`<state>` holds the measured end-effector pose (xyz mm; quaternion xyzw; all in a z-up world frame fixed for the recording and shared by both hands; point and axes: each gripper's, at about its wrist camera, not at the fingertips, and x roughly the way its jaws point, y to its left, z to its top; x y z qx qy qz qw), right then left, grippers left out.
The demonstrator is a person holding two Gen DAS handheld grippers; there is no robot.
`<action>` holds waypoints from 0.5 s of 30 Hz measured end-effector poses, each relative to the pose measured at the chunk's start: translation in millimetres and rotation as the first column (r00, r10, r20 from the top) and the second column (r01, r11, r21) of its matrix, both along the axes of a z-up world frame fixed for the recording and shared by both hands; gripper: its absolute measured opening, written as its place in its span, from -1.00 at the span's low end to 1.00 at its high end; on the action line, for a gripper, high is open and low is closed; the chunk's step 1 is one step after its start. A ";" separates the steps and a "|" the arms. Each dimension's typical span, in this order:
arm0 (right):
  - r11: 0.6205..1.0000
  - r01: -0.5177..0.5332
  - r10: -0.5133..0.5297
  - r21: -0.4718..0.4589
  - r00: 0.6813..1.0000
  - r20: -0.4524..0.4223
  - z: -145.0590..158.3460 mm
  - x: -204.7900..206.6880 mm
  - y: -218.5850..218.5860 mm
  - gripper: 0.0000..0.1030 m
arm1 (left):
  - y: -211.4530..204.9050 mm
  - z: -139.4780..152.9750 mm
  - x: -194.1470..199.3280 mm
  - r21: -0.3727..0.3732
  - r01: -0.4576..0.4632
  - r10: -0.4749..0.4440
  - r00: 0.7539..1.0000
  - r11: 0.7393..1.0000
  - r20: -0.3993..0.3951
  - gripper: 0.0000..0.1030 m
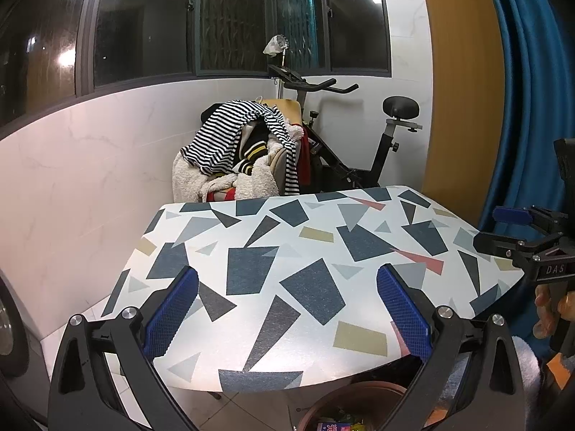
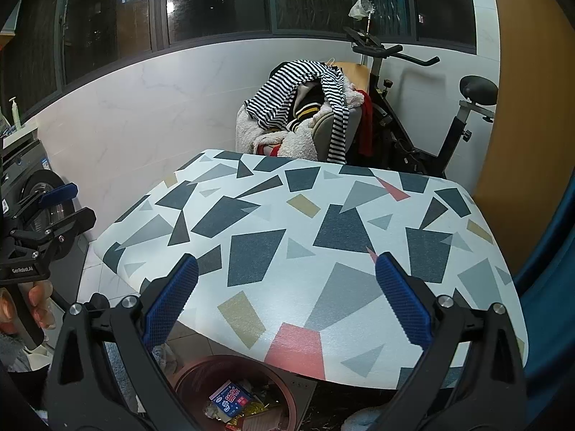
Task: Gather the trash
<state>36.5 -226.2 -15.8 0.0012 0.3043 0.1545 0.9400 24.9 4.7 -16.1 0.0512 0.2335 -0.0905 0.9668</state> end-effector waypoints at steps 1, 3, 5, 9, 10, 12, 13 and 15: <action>1.000 0.001 -0.001 0.001 1.000 0.001 0.4 -0.1 -0.9 0.89 | -0.6 -0.4 0.7 0.002 0.000 0.000 1.000 1.000 -0.002 0.88; 1.000 0.003 -0.003 -0.001 1.000 0.002 0.5 0.3 -1.4 0.89 | -0.2 -0.8 0.9 0.001 0.000 0.000 1.000 1.000 -0.006 0.88; 1.000 0.004 -0.004 -0.001 1.000 0.002 1.2 -0.5 -2.0 0.89 | -0.4 0.3 0.8 -0.003 -0.001 0.001 1.000 1.000 -0.005 0.88; 1.000 0.005 -0.005 0.000 1.000 0.002 1.7 -0.4 -2.7 0.89 | -0.2 1.0 0.0 -0.007 0.000 0.000 1.000 1.000 -0.002 0.88; 1.000 0.005 -0.005 -0.001 1.000 0.002 1.6 -0.3 -2.7 0.89 | -0.4 1.4 0.0 -0.007 0.000 0.000 1.000 1.000 -0.002 0.88; 1.000 0.005 -0.005 0.000 1.000 0.002 1.6 -0.3 -2.9 0.89 | -0.5 1.6 0.3 -0.006 0.001 -0.001 1.000 1.000 -0.003 0.88; 1.000 0.005 -0.005 0.000 1.000 0.001 1.5 -0.1 -3.1 0.89 | -0.7 1.5 0.4 -0.005 0.002 -0.002 1.000 1.000 -0.003 0.88; 1.000 0.005 -0.005 -0.001 1.000 0.000 1.5 -0.2 -2.8 0.89 | -1.0 1.2 0.6 -0.003 0.000 0.000 1.000 1.000 -0.004 0.88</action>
